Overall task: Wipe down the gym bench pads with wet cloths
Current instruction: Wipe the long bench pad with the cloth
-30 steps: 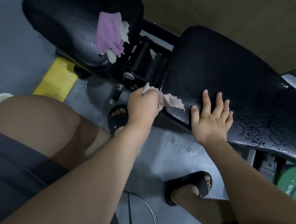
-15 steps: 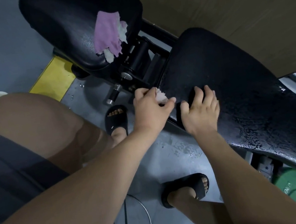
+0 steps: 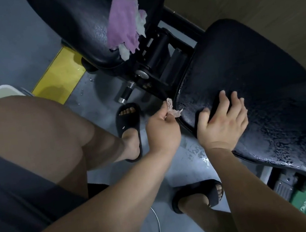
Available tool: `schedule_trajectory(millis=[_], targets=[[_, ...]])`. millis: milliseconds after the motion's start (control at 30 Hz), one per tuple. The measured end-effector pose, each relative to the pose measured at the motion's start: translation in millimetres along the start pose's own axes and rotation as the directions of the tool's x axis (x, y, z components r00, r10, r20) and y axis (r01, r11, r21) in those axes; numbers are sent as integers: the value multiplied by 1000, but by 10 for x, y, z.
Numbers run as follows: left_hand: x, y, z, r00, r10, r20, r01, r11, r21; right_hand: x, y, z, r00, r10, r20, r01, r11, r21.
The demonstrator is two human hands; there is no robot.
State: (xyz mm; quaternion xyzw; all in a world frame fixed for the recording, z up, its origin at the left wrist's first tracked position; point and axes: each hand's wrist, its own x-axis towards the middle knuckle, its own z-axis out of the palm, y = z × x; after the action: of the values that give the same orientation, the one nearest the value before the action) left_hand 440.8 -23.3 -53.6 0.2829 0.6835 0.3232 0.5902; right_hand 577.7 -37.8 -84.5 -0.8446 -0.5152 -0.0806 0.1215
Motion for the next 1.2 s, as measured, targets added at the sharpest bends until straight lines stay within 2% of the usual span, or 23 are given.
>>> schedule_trajectory(millis=[67, 100, 233, 333, 500, 633, 800, 867, 967, 1100, 1200], targets=[[124, 117, 23, 1000, 11, 10, -11, 997, -72, -8, -7, 6, 1000, -1, -17, 1, 1000, -4], [230, 208, 32, 998, 63, 20, -61, 996, -65, -14, -6, 8, 1000, -6, -21, 6, 1000, -8], [401, 387, 66, 919, 364, 150, -383, 916, 121, -1, 5, 19, 1000, -15, -17, 14, 999, -40], [184, 173, 28, 869, 473, 146, -494, 841, 218, -10, -22, -16, 1000, -22, -19, 21, 999, -27], [202, 150, -97, 846, 476, 240, -532, 782, 325, -13, -20, 10, 1000, -11, -27, 9, 999, -45], [442, 334, 7, 863, 411, 295, -489, 827, 278, 16, -17, 18, 1000, -23, -16, 22, 998, -54], [145, 133, -129, 850, 439, 290, -519, 790, 326, 46, -42, -72, 994, -3, 108, 11, 997, -72], [35, 26, -174, 861, 416, 294, -499, 802, 328, 165, 0, -151, 986, -70, 152, 86, 991, -101], [12, -49, -135, 889, 387, 245, -450, 837, 312, 324, 78, -171, 973, -176, 148, 193, 975, -106], [152, 52, -30, 937, 320, 141, -343, 920, 190, 220, 81, -63, 995, -85, 51, 84, 996, 27], [344, 209, 42, 954, 279, 114, -295, 942, 159, 240, 105, -38, 997, -73, 23, 72, 997, 32]])
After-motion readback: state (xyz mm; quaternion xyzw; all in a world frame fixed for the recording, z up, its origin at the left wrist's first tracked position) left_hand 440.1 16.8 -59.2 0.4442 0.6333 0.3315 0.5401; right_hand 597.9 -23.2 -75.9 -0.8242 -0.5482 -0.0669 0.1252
